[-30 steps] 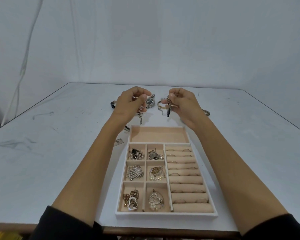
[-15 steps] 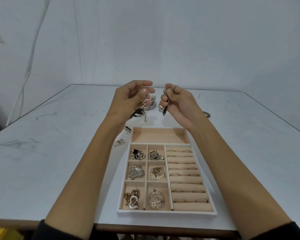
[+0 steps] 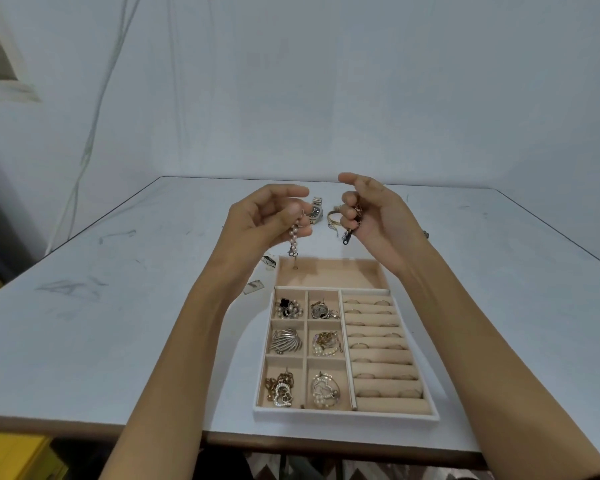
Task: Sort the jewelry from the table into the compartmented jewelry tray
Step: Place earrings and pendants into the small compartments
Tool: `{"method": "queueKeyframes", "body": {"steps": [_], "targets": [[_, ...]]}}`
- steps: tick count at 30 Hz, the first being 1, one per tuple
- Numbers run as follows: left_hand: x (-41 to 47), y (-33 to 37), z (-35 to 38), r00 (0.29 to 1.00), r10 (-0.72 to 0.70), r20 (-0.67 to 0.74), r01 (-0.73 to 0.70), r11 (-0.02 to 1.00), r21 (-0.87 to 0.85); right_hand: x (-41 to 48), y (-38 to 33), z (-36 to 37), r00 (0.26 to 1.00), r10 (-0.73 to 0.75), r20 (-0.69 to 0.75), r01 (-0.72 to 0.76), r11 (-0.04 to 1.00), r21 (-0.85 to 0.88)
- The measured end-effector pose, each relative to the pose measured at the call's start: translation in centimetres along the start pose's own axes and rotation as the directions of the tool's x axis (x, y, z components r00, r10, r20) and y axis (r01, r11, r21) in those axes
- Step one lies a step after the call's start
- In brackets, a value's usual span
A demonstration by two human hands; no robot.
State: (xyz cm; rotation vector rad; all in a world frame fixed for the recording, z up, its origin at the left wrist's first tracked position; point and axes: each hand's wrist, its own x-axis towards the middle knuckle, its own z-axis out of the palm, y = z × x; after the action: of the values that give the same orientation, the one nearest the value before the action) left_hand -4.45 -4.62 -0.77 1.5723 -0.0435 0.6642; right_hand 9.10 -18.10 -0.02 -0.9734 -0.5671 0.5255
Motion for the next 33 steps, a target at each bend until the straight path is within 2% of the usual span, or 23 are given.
{"method": "queueKeyframes", "body": {"steps": [5,8,13,17,33], "targets": [[-1.6,0.4,0.1,0.999,0.016,0.048,-0.014,0.999,-0.039,-1.3,-0.1,0.4,0.998,-0.016,-0.066,0.014,1.0,-0.027],[-2.4,0.6,0.3,0.993,0.021,0.113,-0.015,0.999,-0.051,-2.2,0.0,0.5,0.996,0.028,-0.082,-0.029,0.999,-0.016],[-3.2,0.7,0.7,0.981,0.019,0.195,0.003,0.994,-0.112,-3.4,0.5,0.4,0.994,0.1,-0.037,-0.103,0.992,-0.073],[-3.8,0.7,0.7,0.967,-0.003,0.253,0.026,0.996,-0.088,-3.7,0.8,0.4,0.992,0.126,-0.009,-0.127,0.986,-0.104],[-6.1,0.6,-1.3,0.974,-0.093,0.208,0.094,0.996,0.007,-3.8,0.6,-0.1,0.986,0.163,-0.033,-0.166,0.97,-0.177]]}}
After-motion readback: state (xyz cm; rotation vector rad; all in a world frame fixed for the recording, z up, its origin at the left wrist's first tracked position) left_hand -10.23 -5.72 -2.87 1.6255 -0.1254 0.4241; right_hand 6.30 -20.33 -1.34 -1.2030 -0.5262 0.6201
